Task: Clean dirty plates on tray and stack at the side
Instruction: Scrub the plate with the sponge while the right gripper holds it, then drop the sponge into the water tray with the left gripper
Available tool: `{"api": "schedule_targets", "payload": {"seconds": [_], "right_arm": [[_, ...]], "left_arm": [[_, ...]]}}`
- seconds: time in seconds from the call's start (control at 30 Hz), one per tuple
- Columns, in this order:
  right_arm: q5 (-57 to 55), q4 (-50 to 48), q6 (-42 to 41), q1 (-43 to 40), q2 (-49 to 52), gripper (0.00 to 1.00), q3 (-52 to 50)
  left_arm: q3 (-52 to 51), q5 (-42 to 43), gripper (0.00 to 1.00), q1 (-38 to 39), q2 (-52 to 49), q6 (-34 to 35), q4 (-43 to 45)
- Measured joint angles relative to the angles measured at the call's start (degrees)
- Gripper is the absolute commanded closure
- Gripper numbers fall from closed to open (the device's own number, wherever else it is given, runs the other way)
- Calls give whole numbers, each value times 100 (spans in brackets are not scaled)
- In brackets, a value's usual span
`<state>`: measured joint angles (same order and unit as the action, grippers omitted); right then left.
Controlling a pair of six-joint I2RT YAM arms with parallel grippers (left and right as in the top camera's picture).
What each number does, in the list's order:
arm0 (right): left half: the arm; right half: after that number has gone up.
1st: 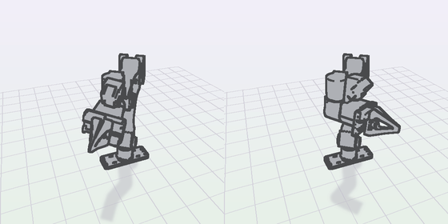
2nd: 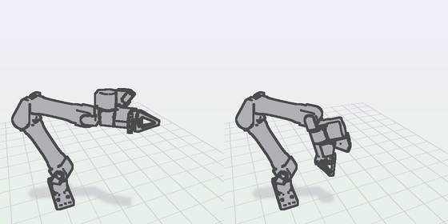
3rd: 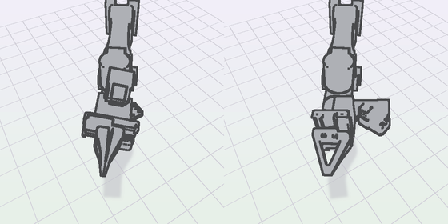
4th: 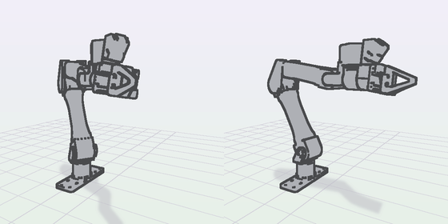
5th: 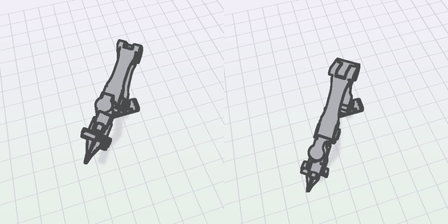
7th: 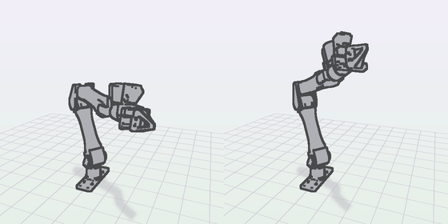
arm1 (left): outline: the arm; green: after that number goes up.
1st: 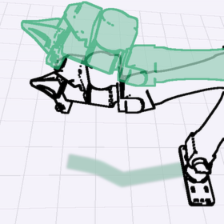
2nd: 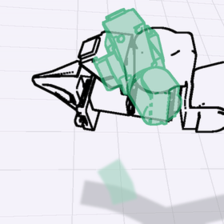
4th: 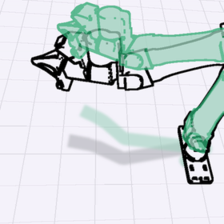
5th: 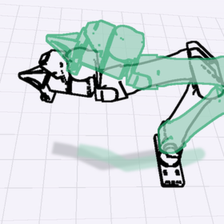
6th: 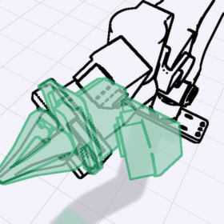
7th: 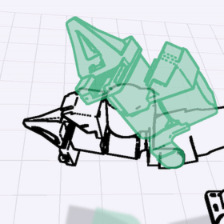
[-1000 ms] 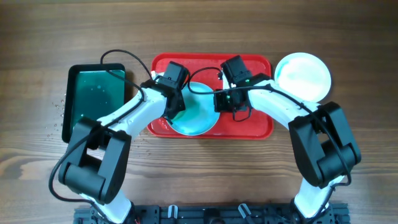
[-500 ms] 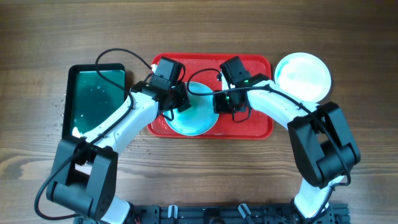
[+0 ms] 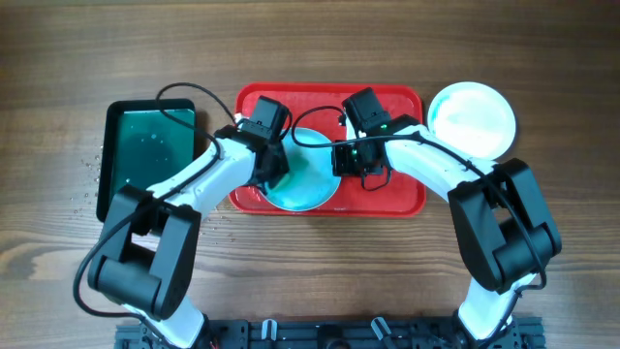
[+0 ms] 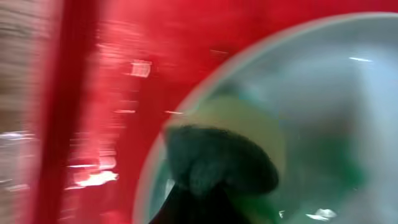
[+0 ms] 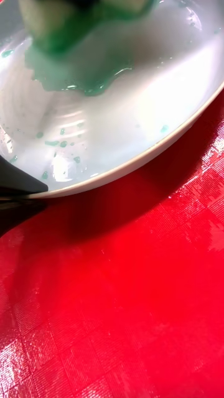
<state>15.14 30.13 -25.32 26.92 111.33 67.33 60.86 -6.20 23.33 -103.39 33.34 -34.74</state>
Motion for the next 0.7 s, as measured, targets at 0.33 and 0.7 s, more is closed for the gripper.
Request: {"api": "schedule_targets", "payload": {"seconds": [0.33, 0.7], "right_arm": [[-72, 243, 114, -11, -2, 96, 129], [-317, 957, 442, -24, -667, 96, 901]], "left_arm": [[-61, -1139, 96, -509, 1661, 2, -275], [-61, -629, 96, -2872, 2485, 0, -293]]}}
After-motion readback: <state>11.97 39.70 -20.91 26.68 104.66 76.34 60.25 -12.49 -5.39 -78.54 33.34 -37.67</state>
